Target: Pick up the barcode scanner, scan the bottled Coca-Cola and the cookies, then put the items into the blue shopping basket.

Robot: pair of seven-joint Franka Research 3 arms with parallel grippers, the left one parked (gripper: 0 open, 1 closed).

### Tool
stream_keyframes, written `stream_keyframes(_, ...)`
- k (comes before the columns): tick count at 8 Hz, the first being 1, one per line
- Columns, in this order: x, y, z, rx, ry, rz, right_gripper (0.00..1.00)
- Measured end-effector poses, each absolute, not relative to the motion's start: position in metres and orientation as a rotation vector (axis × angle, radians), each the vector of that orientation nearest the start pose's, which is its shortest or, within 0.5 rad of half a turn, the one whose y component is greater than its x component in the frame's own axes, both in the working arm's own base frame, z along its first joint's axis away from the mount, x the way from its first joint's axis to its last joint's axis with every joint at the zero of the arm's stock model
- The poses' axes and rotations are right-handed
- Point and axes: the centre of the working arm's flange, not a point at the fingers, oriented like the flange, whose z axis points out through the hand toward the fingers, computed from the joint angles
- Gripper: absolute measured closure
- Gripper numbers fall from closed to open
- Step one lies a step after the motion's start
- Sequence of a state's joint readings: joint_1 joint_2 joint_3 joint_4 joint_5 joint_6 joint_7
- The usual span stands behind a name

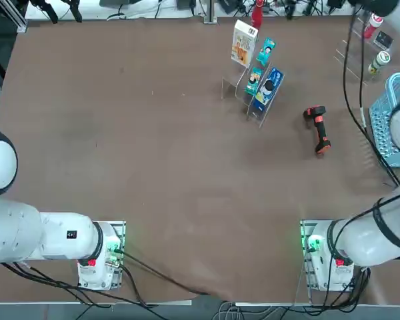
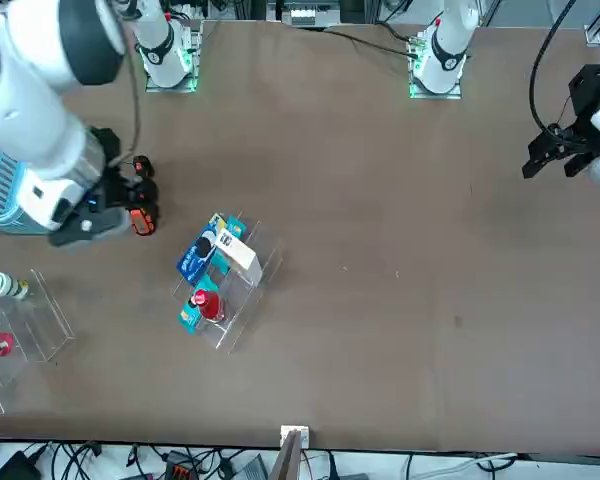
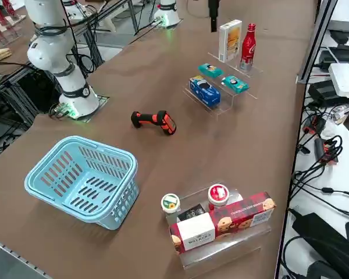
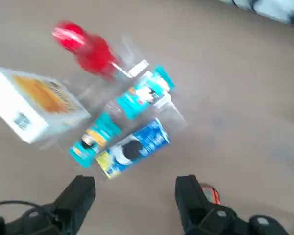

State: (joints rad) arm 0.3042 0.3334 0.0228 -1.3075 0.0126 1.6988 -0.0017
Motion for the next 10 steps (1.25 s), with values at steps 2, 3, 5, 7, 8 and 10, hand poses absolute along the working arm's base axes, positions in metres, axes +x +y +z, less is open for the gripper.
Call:
stream_keyframes(2, 0.643, 0.268, 0.551, -3.032, -0.609, -0.167, 0.00)
stream_keyframes(3, 0.647, 0.290, 0.542, -3.015, -0.645, -0.206, 0.00)
stream_keyframes(5, 0.662, 0.299, 0.519, -3.008, -0.645, -0.256, 0.00)
stream_keyframes(7, 0.678, 0.289, 0.503, -3.021, -0.617, -0.280, 0.00)
stream_keyframes(8, 0.683, 0.286, 0.505, -3.021, -0.608, -0.300, 0.00)
stream_keyframes(10, 0.689, 0.287, 0.509, -3.013, -0.603, -0.339, 0.00)
